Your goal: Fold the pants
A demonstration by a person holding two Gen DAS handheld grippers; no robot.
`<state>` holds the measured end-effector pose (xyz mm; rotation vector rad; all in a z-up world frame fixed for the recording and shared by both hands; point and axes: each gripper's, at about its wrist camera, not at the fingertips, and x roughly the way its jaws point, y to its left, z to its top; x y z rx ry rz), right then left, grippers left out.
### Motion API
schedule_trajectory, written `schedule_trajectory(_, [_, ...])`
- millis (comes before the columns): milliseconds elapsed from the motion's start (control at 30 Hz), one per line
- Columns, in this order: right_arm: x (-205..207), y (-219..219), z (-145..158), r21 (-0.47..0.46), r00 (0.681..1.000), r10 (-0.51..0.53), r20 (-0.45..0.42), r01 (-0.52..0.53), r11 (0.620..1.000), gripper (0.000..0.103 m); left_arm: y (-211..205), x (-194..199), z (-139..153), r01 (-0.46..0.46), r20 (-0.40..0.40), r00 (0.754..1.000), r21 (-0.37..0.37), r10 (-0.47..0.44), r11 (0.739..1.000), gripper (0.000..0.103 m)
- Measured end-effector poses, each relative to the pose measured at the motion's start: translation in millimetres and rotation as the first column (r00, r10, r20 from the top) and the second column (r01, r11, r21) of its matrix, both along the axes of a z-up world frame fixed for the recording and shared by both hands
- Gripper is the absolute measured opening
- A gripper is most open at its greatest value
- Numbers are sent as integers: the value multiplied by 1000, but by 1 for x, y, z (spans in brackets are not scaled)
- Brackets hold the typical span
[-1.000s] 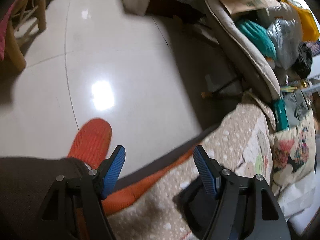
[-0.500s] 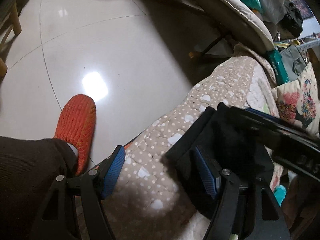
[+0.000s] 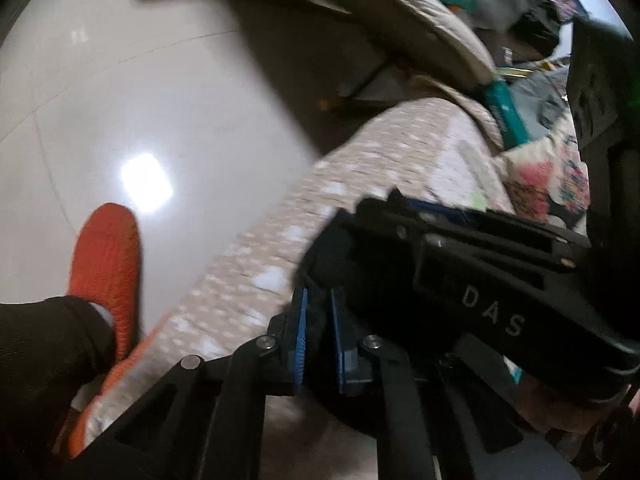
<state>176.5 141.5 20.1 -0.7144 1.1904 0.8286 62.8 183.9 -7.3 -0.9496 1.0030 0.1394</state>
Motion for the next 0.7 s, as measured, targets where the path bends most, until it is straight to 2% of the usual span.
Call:
schedule_trajectory(167, [-2, -30, 35, 99, 997, -76, 31, 72, 993, 20, -12, 1, 15, 33, 64, 997, -26, -31, 999, 11])
schedule_trajectory(300, [-1, -64, 50, 148, 988, -149, 29, 143, 979, 20, -25, 0, 29, 49, 90, 995, 22, -51, 999, 12])
schedule_trajectory(333, [-1, -67, 50, 153, 987, -158, 24, 152, 976, 20, -25, -2, 31, 38, 81, 996, 50, -42, 998, 15])
schedule_trajectory(367, [0, -70, 52, 162, 986, -164, 15, 159, 974, 20, -24, -6, 31, 24, 70, 997, 75, -29, 997, 22])
schedule_trajectory(400, [1, -69, 51, 168, 987, -163, 5, 160, 973, 20, -20, -9, 29, 5, 51, 999, 94, -10, 996, 28])
schedule_trajectory(467, [3, -57, 45, 172, 989, -147, -15, 147, 974, 21, -7, -18, 22, -39, 10, 999, 101, 38, 994, 31])
schedule_trajectory(567, [10, -34, 29, 170, 992, -100, -76, 112, 979, 24, 13, -26, 2, -111, -69, 991, 52, 114, 993, 33])
schedule_trajectory(600, [12, -25, 21, 152, 992, -87, -88, 100, 983, 27, 15, -27, -1, -122, -84, 989, 44, 125, 992, 34])
schedule_trajectory(633, [14, -17, 14, 118, 994, -76, -75, 85, 989, 37, 16, -28, -3, -125, -92, 987, 41, 128, 991, 36])
schedule_trajectory(667, [16, -11, 7, 86, 996, -63, -56, 67, 994, 42, 16, -29, -4, -123, -94, 988, 38, 126, 992, 39])
schedule_trajectory(700, [17, -6, 1, 54, 998, -44, -48, 46, 997, 44, 15, -30, -4, -118, -85, 989, 40, 121, 992, 41])
